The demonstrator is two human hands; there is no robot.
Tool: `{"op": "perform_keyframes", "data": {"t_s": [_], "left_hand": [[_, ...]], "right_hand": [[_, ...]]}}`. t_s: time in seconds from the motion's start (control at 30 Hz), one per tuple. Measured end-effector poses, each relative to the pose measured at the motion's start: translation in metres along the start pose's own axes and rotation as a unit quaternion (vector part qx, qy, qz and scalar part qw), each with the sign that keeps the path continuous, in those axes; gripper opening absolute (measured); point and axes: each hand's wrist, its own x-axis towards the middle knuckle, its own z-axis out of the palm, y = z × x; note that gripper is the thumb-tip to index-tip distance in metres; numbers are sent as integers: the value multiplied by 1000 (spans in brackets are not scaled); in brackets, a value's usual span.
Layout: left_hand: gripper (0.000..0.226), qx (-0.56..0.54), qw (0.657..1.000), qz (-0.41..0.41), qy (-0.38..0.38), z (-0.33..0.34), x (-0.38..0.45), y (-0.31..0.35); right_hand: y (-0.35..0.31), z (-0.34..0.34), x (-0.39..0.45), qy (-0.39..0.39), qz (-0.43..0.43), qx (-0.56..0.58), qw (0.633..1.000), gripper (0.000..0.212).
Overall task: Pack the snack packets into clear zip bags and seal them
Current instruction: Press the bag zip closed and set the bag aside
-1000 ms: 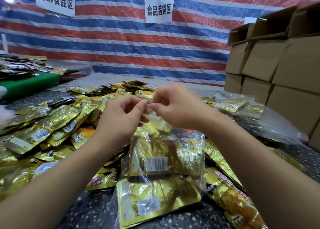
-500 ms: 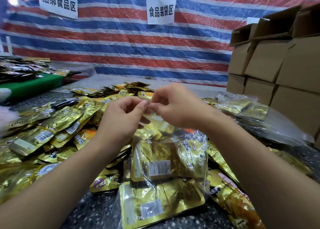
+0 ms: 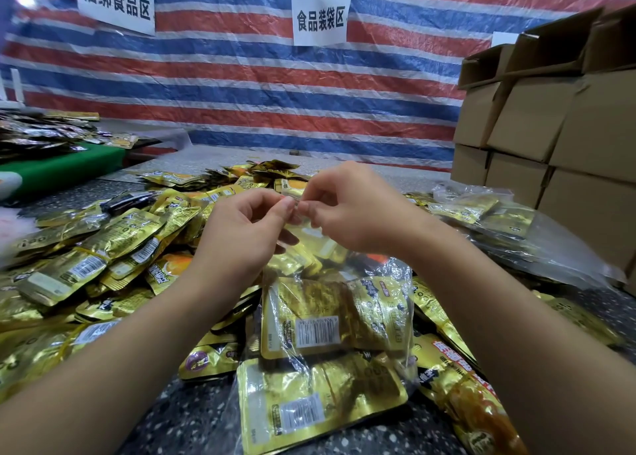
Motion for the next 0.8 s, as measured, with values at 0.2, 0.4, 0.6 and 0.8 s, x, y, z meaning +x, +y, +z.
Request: {"op": "perform_keyframes", "data": {"t_s": [0.2,0.4,0.6,0.8], "left_hand": [[18,3,1000,3,-4,0,-1,1],[17,4,1000,2,0,1,-1,2],[18,43,999,30,4,2,-2,0],[17,48,998,30,12,2,-2,-1]], "right_hand": [[0,1,0,-3,6,0,1000,14],[0,2,-1,1,-1,-14,1000,14],[-2,7,-3,24,-14,-66,997,17],[-1,6,-3,18,-1,-25,1000,18]]}}
